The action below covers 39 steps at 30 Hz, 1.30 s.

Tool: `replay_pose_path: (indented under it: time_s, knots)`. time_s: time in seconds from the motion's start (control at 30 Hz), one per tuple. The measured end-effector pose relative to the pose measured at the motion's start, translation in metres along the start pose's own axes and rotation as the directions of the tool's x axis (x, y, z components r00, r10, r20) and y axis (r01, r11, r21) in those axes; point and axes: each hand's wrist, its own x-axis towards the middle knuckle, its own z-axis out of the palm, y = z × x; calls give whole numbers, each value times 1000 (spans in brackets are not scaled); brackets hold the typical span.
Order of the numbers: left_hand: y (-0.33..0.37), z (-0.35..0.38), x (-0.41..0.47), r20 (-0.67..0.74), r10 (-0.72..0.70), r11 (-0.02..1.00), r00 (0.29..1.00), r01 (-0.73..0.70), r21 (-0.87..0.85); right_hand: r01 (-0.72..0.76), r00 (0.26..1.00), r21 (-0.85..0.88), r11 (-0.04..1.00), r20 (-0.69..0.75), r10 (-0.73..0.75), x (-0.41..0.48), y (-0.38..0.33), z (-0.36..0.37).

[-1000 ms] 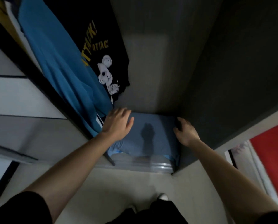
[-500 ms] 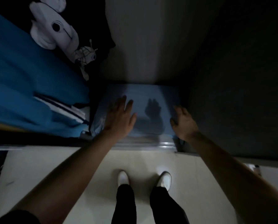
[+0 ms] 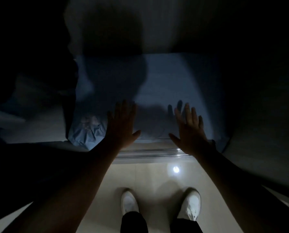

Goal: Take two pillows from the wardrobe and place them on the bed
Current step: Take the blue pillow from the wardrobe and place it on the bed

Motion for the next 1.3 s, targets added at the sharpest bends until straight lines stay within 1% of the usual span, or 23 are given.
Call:
replay_pose_path:
  time_s: [0.13,0.23,0.33,0.4,0.43,0.47,0.5,0.6,0.67,0.73,0.8,0.9,1.0,1.03,1.07,1.13,1.17,1.23,1.3]
  knots:
    - [-3,58,34,55,25,998,998,-28,56,1,1000,-93,996,20,1,29,8,54]
    - [1,87,50,58,13,997,998,-17,75,-46,999,-174,984,-31,42,45,8,80]
    - [7,105,52,60,-25,997,998,20,81,-87,993,-206,975,-93,69,52,3,96]
    - [13,111,48,-30,-56,997,998,58,52,-87,990,-227,970,-124,60,51,2,96]
    - [17,110,46,-52,-74,997,996,76,34,-86,990,-241,967,-127,56,50,1,93]
    - [20,106,44,-35,-89,996,995,90,29,-76,993,-258,963,-107,50,48,0,86]
    - [23,101,42,18,-86,995,996,85,45,-49,997,-268,962,-63,34,46,-1,77]
    - [21,75,30,150,-20,993,988,2,118,47,998,-200,979,56,-37,39,-1,45]
    - [11,50,23,178,54,989,982,-77,127,49,999,-111,993,28,-46,30,-1,21]
    - [4,17,15,156,96,990,983,-111,91,70,997,-52,996,12,-70,20,-3,-4]
    - [0,-17,11,82,93,993,992,-98,59,117,993,-74,990,22,-115,15,-7,-27]
    - [-2,-61,2,-14,46,999,999,-45,23,78,996,-4,997,-29,-79,10,-15,-61]
    - [-2,-94,-11,-109,-38,998,993,33,-47,43,991,48,998,-132,-37,-10,-23,-84]
    - [0,-103,-15,-127,-54,996,990,45,-73,33,992,20,999,-124,-30,-17,-25,-90]
    - [1,-111,-18,-137,-61,995,989,49,-89,23,997,-38,999,-77,-26,-24,-27,-95]
    - [4,-121,-24,-143,-43,996,989,31,-88,10,1000,-170,985,6,-9,-31,-29,-102]
    - [5,-126,-27,-140,-29,997,990,19,-77,3,1000,-197,980,7,-2,-32,-29,-105]
    - [6,-131,-36,-169,-10,997,985,-2,-72,21,1000,-194,981,-19,-25,-29,-31,-114]
    - [6,-134,-48,-223,-25,995,974,2,-103,82,994,-154,985,-55,-91,-30,-34,-128]
